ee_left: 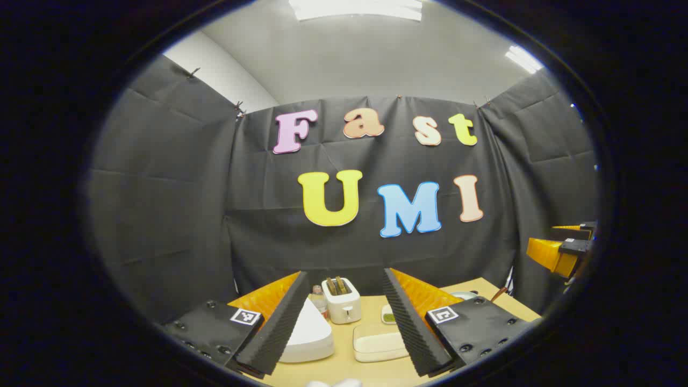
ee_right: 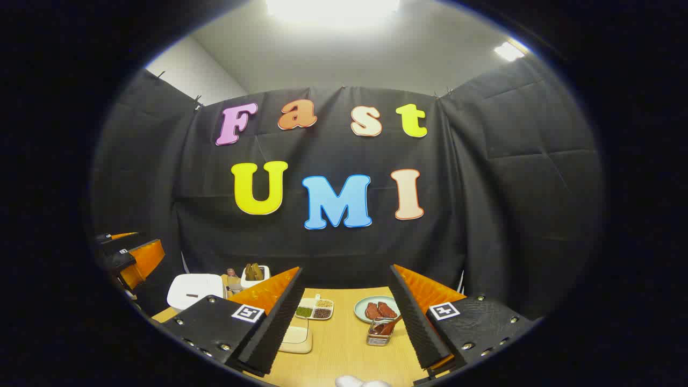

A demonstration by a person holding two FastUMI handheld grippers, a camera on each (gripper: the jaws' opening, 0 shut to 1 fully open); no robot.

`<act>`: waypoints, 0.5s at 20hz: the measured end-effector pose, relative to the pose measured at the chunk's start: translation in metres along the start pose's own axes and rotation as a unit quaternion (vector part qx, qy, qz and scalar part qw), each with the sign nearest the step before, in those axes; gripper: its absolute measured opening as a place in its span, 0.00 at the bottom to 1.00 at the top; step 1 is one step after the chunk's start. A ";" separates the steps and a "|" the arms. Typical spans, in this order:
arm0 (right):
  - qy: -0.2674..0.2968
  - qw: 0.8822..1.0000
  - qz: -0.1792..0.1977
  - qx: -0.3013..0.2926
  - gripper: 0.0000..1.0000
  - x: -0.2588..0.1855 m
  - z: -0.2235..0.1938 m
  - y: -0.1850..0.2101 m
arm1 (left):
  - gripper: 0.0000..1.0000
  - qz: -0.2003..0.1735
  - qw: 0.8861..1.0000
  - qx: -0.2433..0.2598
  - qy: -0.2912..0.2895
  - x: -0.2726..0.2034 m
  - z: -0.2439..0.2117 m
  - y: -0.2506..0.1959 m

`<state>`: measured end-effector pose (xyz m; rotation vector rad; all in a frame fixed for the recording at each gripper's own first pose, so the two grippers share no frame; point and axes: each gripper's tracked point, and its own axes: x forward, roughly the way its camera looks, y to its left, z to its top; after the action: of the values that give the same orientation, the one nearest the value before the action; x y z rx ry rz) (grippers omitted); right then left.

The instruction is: Close the left gripper, press the button to open the rice cooker; take a wooden spoon from the chopstick holder with the right hand, scoop a spoonful of rice and pour it into the rice cooker, then put the wooden spoon back into the chopstick holder.

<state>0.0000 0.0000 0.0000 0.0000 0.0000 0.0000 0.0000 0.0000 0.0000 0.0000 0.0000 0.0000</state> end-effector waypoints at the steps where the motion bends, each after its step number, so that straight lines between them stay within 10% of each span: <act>1: 0.004 1.000 0.000 -0.003 0.96 0.001 -0.002 0.000 | 0.96 0.000 1.000 -0.002 0.001 0.002 0.001 0.000; 10: 0.005 1.000 -0.009 -0.017 0.96 0.004 -0.003 0.001 | 0.96 0.001 1.000 -0.011 0.005 0.014 -0.007 0.003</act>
<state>0.0041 0.0010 -0.0026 -0.0348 0.0094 -0.0188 0.0140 0.0032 -0.0070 -0.0222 0.0104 0.0016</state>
